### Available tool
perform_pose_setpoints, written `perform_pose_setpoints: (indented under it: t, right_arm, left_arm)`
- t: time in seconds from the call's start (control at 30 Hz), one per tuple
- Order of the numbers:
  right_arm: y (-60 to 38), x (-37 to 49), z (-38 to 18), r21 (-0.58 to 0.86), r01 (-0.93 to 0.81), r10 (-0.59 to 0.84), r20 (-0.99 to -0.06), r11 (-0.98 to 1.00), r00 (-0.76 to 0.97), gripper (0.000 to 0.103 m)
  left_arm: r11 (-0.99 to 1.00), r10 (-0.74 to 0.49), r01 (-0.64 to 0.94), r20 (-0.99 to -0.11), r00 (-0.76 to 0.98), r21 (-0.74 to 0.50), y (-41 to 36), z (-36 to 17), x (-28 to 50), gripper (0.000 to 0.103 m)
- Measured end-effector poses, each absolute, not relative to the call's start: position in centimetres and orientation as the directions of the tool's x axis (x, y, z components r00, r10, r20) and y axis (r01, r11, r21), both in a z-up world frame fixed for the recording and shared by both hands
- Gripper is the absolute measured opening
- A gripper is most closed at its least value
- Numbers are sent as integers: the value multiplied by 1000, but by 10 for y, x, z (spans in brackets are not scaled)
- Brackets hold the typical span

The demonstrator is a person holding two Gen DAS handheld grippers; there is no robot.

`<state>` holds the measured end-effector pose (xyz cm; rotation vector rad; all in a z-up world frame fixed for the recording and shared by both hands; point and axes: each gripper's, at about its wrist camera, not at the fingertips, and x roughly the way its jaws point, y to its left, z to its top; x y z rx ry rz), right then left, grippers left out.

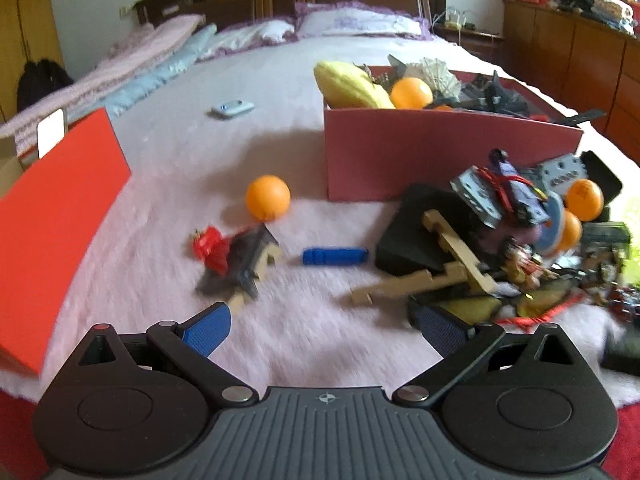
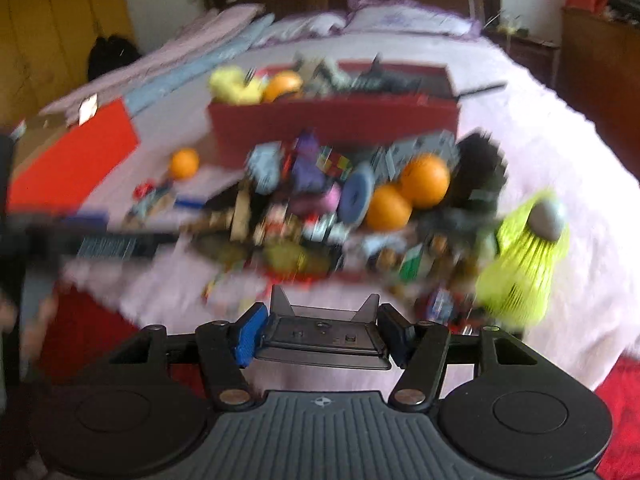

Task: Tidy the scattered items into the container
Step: 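Grasp the blue cylinder with the left tool while the right holds the case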

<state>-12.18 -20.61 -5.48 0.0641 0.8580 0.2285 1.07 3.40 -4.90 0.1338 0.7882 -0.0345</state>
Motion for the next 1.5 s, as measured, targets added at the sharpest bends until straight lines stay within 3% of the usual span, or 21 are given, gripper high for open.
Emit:
perform_pose_setpoints:
  t: [0.2, 0.63, 0.83, 0.9, 1.17, 1.23, 1.3, 1.5]
  right_arm:
    - [-197, -124, -78, 117, -171, 197, -782, 978, 591, 63]
    - [-193, -125, -88, 101, -188, 196, -773, 977, 603, 71]
    - [-191, -124, -90, 100, -194, 200, -766, 976, 611, 73]
    - [-191, -124, -90, 102, -193, 202, -764, 976, 613, 74]
    - [-191, -125, -90, 104, -195, 204, -761, 975, 616, 74]
    - [-191, -125, -90, 104, -194, 204, -761, 975, 616, 74]
    - [-191, -125, -91, 105, -194, 204, -760, 975, 616, 75]
    - [-191, -125, -91, 106, -195, 206, -760, 975, 616, 76]
  left_arm:
    - [983, 16, 111, -666, 746, 148, 32, -63, 42, 86]
    - [970, -29, 179, -649, 760, 167, 29, -81, 55, 76]
    - [969, -44, 191, -651, 757, 156, 22, -84, 56, 60]
    - [973, -65, 196, -663, 746, 125, 21, -85, 57, 49]
    - [991, -69, 126, -682, 729, 35, 32, -90, 63, 60]
    - [990, -80, 137, -679, 730, 30, 33, -91, 63, 59]
    - [989, -91, 145, -675, 732, 24, 34, -90, 61, 45]
    - [991, -101, 135, -667, 738, -1, 43, -80, 44, 44]
